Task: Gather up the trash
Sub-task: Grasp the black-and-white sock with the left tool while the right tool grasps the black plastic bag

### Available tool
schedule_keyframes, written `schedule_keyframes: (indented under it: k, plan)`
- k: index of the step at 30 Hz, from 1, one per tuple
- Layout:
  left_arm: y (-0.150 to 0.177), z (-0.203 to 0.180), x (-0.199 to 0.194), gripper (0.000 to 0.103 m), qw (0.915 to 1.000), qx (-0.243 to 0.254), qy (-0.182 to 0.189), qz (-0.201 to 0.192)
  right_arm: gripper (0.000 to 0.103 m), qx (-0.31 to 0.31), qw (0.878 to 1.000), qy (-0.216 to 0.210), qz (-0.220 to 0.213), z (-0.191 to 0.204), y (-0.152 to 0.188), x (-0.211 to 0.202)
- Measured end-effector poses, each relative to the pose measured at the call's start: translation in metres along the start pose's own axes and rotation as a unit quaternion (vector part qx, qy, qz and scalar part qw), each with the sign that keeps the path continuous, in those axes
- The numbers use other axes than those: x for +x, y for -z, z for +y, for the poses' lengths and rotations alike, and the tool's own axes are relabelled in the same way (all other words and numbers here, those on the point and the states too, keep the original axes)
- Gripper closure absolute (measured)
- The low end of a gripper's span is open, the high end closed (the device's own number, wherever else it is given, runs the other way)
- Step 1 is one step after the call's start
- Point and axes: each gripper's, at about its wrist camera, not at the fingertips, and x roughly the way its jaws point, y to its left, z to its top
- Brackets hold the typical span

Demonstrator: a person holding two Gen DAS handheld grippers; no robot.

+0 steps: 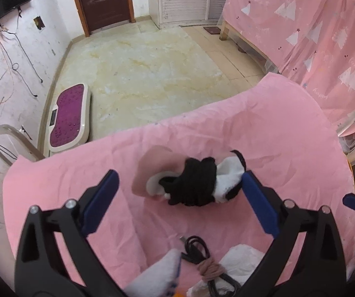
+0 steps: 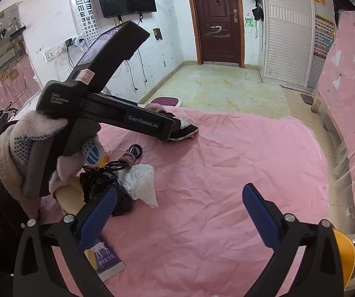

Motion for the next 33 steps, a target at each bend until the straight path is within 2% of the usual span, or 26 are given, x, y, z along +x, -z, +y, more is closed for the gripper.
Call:
schedule_keyframes:
  k: [3,5,11,19,21,23,25,28,31,33]
  plan:
    - [0.002,-0.002,0.005,0.008,0.9999,0.009,0.007,0.003,0.011,-0.005,1.000,-0.013,-0.001,0.007,-0.001,0.003]
    - [0.003,-0.005,0.007,0.022,0.9997,0.011,0.019,0.006,0.011,-0.012,1.000,-0.022,0.001,0.013,0.000,0.004]
    - [0.007,-0.009,-0.006,0.039,0.9998,0.011,0.011,-0.016,0.011,-0.029,0.999,-0.036,0.006,0.032,0.002,0.009]
    - [0.012,0.011,-0.041,0.041,0.9983,-0.019,-0.003,-0.056,0.013,-0.040,0.998,-0.053,-0.001,0.051,0.006,0.012]
    - [0.014,0.017,-0.054,0.041,0.9970,-0.032,-0.007,-0.070,0.025,-0.036,0.998,-0.060,0.002,0.053,0.006,0.015]
    - [0.016,0.024,-0.065,0.041,0.9958,-0.040,-0.007,-0.081,0.044,-0.037,0.997,-0.064,0.007,0.057,0.007,0.019]
    - [0.017,0.029,-0.076,0.041,0.9946,-0.046,-0.007,-0.092,0.053,-0.041,0.997,-0.067,0.014,0.061,0.008,0.023]
    - [0.020,0.031,-0.087,0.041,0.9933,-0.051,-0.010,-0.103,0.060,-0.043,0.996,-0.069,0.021,0.070,0.007,0.030]
    - [0.024,0.029,-0.095,0.041,0.9925,-0.050,-0.013,-0.110,0.081,-0.041,0.996,-0.079,0.029,0.071,0.007,0.034]
    - [0.026,0.028,-0.098,0.041,0.9921,-0.051,-0.013,-0.114,0.085,-0.041,0.995,-0.084,0.037,0.071,0.008,0.037]
